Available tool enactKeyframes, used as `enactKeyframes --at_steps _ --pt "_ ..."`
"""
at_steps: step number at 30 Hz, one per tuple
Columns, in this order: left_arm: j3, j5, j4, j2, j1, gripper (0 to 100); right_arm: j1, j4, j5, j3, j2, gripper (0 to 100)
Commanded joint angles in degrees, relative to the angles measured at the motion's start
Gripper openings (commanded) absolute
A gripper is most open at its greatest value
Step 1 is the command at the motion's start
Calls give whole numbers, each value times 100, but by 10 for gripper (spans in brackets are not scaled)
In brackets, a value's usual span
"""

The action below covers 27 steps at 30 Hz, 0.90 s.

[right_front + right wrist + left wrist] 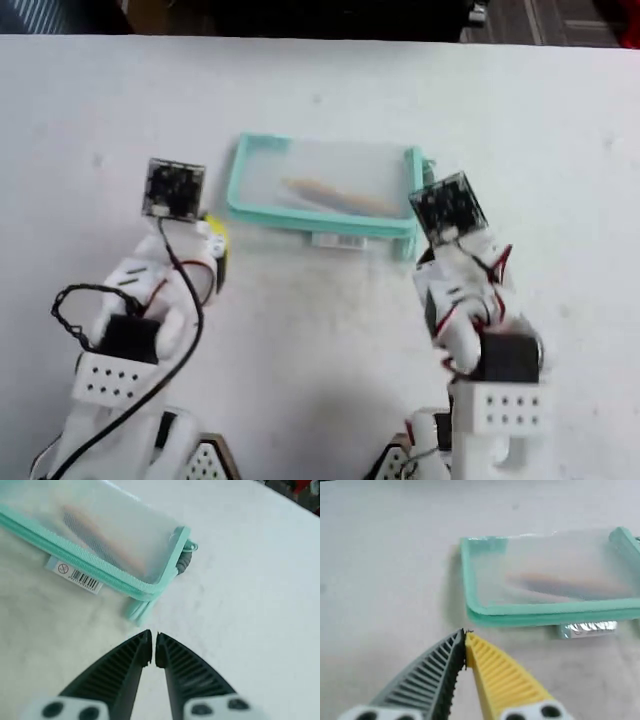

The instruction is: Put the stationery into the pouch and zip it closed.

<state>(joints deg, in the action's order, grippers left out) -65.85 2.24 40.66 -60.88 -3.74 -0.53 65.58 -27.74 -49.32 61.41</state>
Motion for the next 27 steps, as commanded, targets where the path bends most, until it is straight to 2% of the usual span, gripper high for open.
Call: enactKeyframes --at_steps 1,4,11,16,22,27 --pt "70 -70 -334 -154 382 24 -31 -31 651 747 -910 22" --pt "70 -88 -299 -163 374 26 -48 22 1301 1213 -1367 38" --pt "-97 -255 -334 -154 382 24 -13 22 1196 1978 -2554 199" --pt "-141 -264 -343 -145 374 24 -22 -13 1363 2637 -3749 165" --pt "-229 70 -387 -163 374 24 -22 -13 2171 4220 -5411 139" --pt "-422 53 -695 -163 374 24 31 -13 2295 5266 -7002 138"
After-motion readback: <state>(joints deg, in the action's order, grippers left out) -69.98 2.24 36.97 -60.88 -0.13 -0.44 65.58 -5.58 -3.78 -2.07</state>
